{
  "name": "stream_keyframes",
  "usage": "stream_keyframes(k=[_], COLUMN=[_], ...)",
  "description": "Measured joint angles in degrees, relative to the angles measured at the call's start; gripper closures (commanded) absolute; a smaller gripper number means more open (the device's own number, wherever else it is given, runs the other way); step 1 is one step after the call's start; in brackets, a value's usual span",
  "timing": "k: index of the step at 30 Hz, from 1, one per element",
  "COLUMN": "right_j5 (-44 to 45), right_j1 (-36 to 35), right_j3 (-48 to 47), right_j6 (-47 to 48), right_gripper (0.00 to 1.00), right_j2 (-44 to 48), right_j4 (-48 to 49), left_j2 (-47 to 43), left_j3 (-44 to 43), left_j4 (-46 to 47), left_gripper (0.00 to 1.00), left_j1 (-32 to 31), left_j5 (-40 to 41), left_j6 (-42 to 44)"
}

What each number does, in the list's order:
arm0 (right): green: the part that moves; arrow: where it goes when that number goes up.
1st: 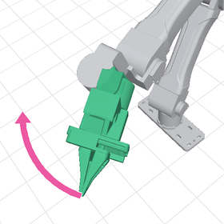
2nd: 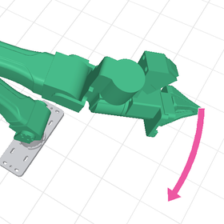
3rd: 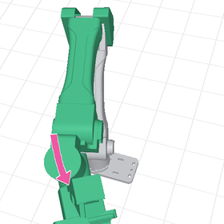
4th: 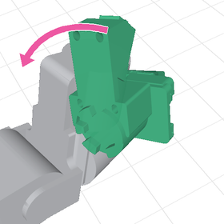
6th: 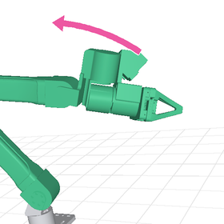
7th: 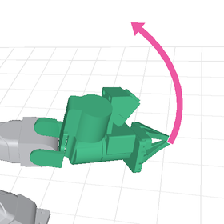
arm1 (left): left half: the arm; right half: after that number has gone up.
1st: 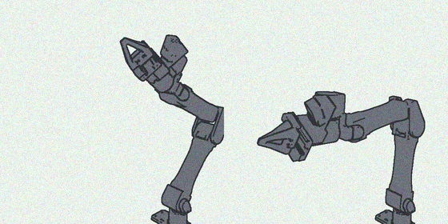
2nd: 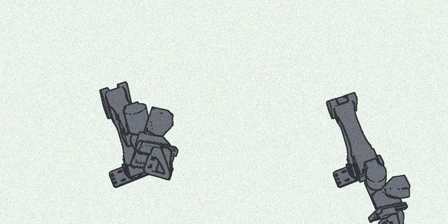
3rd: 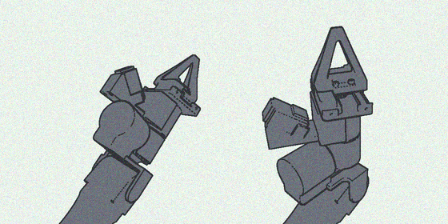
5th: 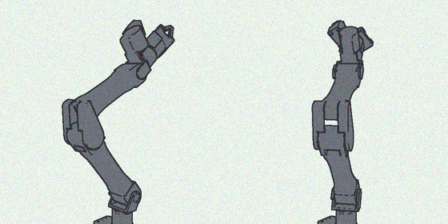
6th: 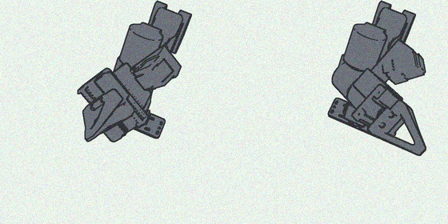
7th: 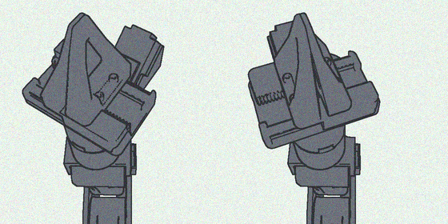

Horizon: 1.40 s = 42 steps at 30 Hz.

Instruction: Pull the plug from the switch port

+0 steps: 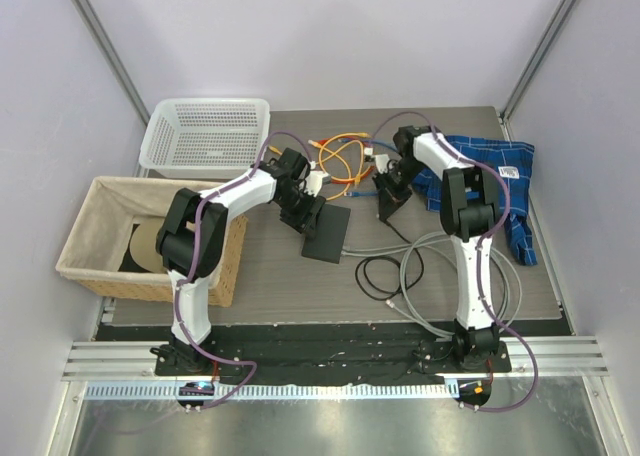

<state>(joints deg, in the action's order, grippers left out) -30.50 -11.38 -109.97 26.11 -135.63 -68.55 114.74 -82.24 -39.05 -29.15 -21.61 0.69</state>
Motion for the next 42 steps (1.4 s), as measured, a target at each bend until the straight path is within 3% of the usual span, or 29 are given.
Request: stream_keyframes(k=[8,10,11,16,23,24,26,27,34,42], right_j5=[6.95,10.12,12.44,16.74,7.58,5.33,0.5,-2.25,-17.27,-21.73], right_j1=[5.01,5.51,5.75,6.73,7.39,7.43,7.41,7.37,6.05,1.53], right_j3=[-3.32,-3.19,-3.02,-1.44,8.39,9.35,11.19,12.11,18.84,22.36], right_j6=[-1.86,-3.28,-4.15,-7.28,-11.96,-12.96,-14.91,-15.43,-12.35,-6.47], right_gripper=[0.98,0.89,0.78,0.61,0.49,0.25,0.24,0.18,0.21,0.31], right_j2=[0.46,1.18,1.77,3.19,12.07,13.64,16.41,17.51,19.15,16.83], right_j4=[5.01,7.15,9.05,15.96,23.63,24.44,26.27,26.93,24.22,19.39], left_j2=[-0.02,-0.07,-0.09,-0.63,-0.76,-0.76,-0.76,-0.81,-1.14,-1.14], left_j3=[0.02,0.04,0.07,0.96,1.11,1.11,1.09,1.11,1.55,1.53], left_j4=[0.0,0.0,0.02,0.98,1.2,1.18,1.18,1.18,1.64,1.6], left_gripper=[0.49,0.49,0.49,0.49,0.48,0.48,0.48,0.48,0.48,0.47], left_j1=[-0.04,-0.09,-0.11,-0.11,-0.15,-0.15,-0.2,-0.22,-0.37,-0.44], left_j5=[-0.02,0.02,0.04,0.07,0.15,0.17,0.24,0.37,0.81,0.9], left_j6=[-0.02,0.0,0.0,0.0,0.0,0.0,0.02,0.02,0.04,0.07])
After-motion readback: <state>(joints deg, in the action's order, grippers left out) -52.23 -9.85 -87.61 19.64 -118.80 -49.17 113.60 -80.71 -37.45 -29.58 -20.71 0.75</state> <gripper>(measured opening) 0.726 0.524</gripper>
